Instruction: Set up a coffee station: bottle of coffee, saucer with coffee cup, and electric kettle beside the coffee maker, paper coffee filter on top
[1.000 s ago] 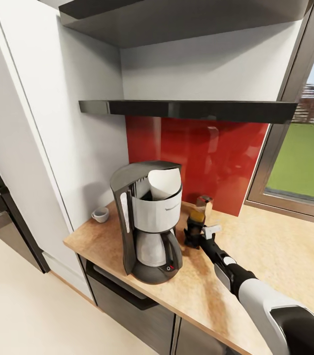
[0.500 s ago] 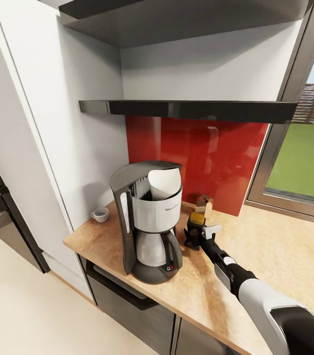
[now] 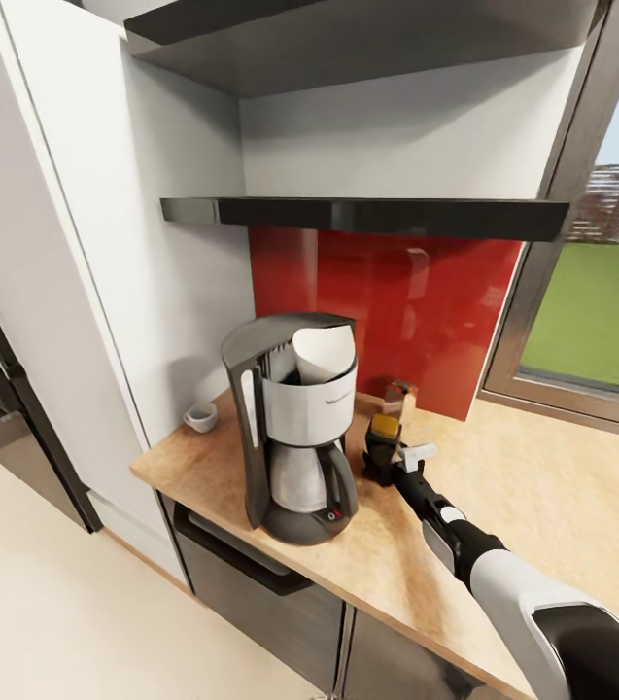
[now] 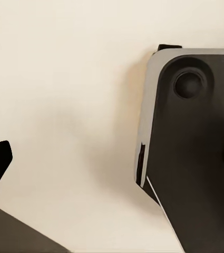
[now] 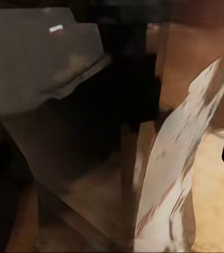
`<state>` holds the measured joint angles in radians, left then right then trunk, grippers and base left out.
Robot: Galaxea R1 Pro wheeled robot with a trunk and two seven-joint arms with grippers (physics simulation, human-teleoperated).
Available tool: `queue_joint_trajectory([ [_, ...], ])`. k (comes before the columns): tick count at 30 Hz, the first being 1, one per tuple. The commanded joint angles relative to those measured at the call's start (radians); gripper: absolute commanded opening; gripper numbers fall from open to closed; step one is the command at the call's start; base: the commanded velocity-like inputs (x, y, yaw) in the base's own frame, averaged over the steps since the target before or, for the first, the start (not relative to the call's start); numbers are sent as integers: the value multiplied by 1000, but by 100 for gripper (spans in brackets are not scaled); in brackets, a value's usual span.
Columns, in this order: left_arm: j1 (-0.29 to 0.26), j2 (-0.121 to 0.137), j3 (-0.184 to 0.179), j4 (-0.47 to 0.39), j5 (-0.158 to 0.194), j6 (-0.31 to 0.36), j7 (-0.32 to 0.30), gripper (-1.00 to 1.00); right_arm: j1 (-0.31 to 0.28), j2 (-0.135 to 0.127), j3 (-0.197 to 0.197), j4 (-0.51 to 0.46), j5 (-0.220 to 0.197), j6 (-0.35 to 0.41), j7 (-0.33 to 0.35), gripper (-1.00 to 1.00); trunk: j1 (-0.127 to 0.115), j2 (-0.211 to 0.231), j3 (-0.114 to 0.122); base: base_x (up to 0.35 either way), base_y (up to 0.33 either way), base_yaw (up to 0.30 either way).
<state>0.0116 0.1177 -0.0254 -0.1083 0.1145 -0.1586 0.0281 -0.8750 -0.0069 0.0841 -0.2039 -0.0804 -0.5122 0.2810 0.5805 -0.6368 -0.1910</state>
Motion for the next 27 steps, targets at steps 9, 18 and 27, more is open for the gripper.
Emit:
queue_joint_trajectory([
  [9,1,-1,-3,-2,10,-1,1,100,-1,-1,8,1,-9,-3,2,100,0,-1,-1,-49,0,0],
  [18,1,-1,-2,-2,10,-1,1,100,-1,-1,8,1,-9,-3,2,100,0,-1,-1,0,0,0],
  [27,1,-1,-4,-2,10,-1,1,100,-1,-1,8,1,-9,-3,2,100,0,-1,-1,-128,0,0],
])
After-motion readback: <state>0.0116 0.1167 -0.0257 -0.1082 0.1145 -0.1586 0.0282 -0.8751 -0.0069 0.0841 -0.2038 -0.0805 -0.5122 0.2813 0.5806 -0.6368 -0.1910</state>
